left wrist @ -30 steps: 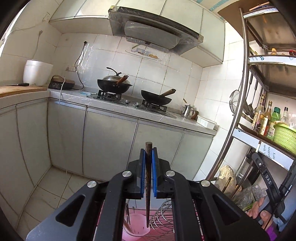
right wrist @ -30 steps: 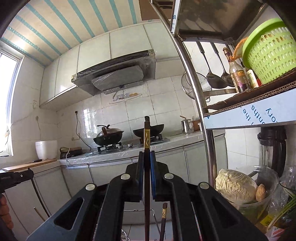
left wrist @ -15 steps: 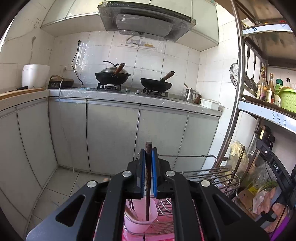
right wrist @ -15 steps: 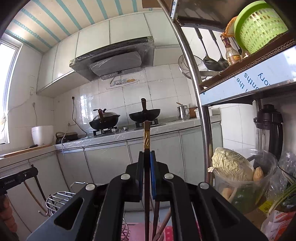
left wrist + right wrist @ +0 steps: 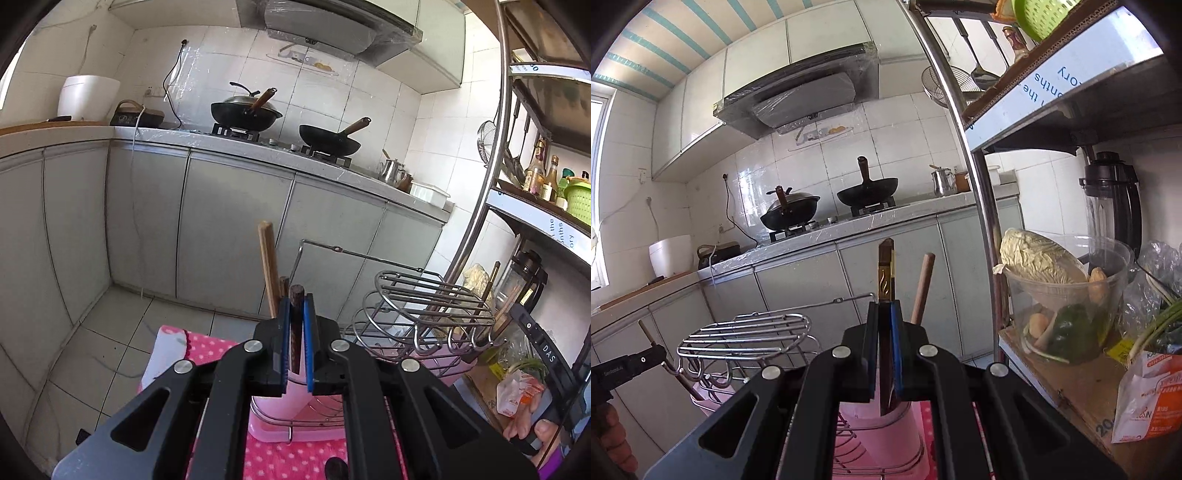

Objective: Organize utensils
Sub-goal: 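Lower both chopsticks into the pink cup and open both tools, then move both tools back down to the black spoon and clear fork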

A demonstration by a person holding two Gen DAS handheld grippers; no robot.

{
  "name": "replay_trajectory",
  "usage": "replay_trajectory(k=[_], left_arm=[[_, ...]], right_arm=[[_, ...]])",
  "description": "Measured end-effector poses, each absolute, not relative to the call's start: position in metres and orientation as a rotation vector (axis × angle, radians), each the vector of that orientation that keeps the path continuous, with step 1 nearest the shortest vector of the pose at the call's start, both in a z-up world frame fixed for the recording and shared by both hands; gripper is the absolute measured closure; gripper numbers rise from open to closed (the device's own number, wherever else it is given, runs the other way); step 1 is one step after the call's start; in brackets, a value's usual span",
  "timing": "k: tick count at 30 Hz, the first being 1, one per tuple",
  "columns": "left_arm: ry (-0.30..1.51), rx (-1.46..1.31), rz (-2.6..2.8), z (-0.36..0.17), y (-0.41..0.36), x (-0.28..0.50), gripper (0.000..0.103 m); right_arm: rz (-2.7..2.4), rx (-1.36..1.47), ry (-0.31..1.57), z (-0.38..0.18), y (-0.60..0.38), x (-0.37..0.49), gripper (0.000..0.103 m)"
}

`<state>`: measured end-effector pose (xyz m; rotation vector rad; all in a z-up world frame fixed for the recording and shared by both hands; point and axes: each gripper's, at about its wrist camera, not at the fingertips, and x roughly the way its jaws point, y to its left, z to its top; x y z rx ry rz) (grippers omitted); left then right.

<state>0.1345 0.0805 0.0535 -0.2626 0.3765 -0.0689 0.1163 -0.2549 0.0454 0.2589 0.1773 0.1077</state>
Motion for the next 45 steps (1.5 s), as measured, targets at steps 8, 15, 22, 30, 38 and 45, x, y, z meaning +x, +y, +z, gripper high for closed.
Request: replay_trajectory(k=[8,15,22,30,38,45], left_arm=[[0.406,-0.288,-0.066,0.050,0.093,0.157,0.097],[0.420,-0.298,-0.071,0.052,0.095,0.169,0.097],[0.449,-0.312,-0.071,0.050,0.096,0.168,0.096],[0.465,-0.312,-0.073,0.051,0.096,0.160,0.071],[0.460,-0.294,-0.077,0.056,0.094,0.140,0.067],[0.513,-0.311,-0.125,0.044,0.089,0.115,0.066]], right_arm=[[0.102,0.236,0.197,0.048,-0.263,0.128,0.096],[0.123,0.223,0.230,0.051,-0.262,0.135,0.096],[0.144,0.221,0.294,0.041,-0.260,0.136,0.092],[0.151,0.217,0.322,0.043,-0.261,0.131,0.072],[0.182,0.219,0.351,0.043,-0.259,0.111,0.071],[0.245,0.192,0.443,0.029,-0.243,0.089,0.071]])
